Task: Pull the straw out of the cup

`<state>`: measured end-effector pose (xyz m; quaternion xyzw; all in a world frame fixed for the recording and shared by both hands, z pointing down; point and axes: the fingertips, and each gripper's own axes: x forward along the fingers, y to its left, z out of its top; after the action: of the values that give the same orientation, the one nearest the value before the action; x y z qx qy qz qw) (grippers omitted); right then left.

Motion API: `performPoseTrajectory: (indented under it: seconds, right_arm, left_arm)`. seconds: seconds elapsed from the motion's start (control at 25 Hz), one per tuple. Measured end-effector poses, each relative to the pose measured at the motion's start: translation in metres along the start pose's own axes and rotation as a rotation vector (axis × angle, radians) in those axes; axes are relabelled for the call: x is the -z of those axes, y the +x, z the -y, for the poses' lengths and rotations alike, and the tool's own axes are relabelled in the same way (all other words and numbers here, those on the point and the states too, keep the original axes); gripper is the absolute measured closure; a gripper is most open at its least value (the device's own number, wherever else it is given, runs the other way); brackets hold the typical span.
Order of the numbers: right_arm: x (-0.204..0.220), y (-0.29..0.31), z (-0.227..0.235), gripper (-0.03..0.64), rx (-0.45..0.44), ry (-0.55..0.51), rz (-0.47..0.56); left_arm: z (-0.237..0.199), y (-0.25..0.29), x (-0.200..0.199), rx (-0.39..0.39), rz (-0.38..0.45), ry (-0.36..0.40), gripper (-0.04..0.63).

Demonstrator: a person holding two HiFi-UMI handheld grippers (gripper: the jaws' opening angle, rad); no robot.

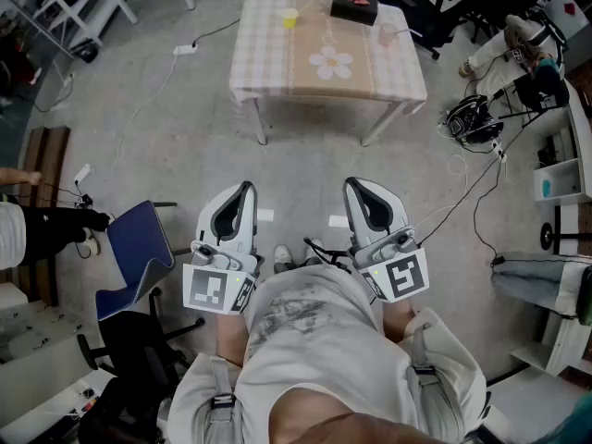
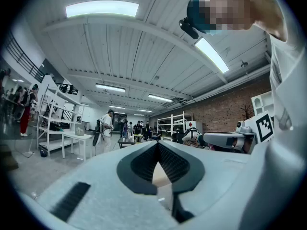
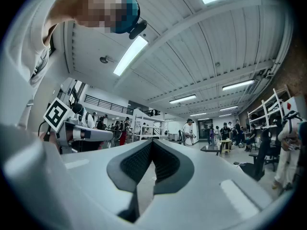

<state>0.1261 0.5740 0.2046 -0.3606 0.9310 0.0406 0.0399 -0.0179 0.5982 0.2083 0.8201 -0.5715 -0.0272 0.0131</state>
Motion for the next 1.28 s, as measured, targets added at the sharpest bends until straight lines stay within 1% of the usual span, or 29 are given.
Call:
performPoseTrajectory:
  seconds: [0.24,0.44,0.64,0.8,1.0,1.28]
  right_arm:
    - [-0.005,-0.008,0.002,0.607,0.001,0.024,0.023]
    - [0.000,-0.015,0.026,0.607,0.042,0.031,0.010]
    - [0.006,-0.018,0.037,0.607,0.012,0.017,-0.011]
    - [0.006,-0.012,0.045,0.607,0.012,0.009,-0.015]
    - [0.013,0.006,0.058,0.607,0.013,0.002,-0.027]
    - [0.027,0.054,0.075,0.607,0.019,-0.006,-0.057]
  left_arm:
    - [0.010,0.000,-0.001,0.004,-0.011,-0.007,0.594]
    - [0.023,0.012,0.002,-0.006,-0.022,0.002,0.594]
    - [0.034,0.022,0.005,-0.019,-0.026,0.002,0.594]
    - [0.035,0.033,0.007,-0.020,-0.035,0.001,0.594]
    - [0.026,0.053,0.010,-0.015,-0.037,0.000,0.594]
    - [-0.010,0.087,0.016,-0.010,-0.043,-0.011,0.594]
